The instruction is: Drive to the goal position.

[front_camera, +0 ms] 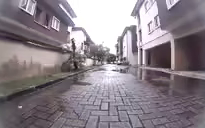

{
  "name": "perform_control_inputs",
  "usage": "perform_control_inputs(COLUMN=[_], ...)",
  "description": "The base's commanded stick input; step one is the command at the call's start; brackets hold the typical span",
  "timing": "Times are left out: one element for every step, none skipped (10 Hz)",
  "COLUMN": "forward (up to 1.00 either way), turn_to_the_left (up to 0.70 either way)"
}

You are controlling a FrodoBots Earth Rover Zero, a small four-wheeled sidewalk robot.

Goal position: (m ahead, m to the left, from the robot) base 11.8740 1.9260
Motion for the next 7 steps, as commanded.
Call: perform_control_inputs(forward=[0.7, 0.7, 0.7, 0.7, 0.7, 0.7, 0.7], turn_to_the_left=[0.0, 0.0, 0.0, 0.0, 0.0, 0.0, 0.0])
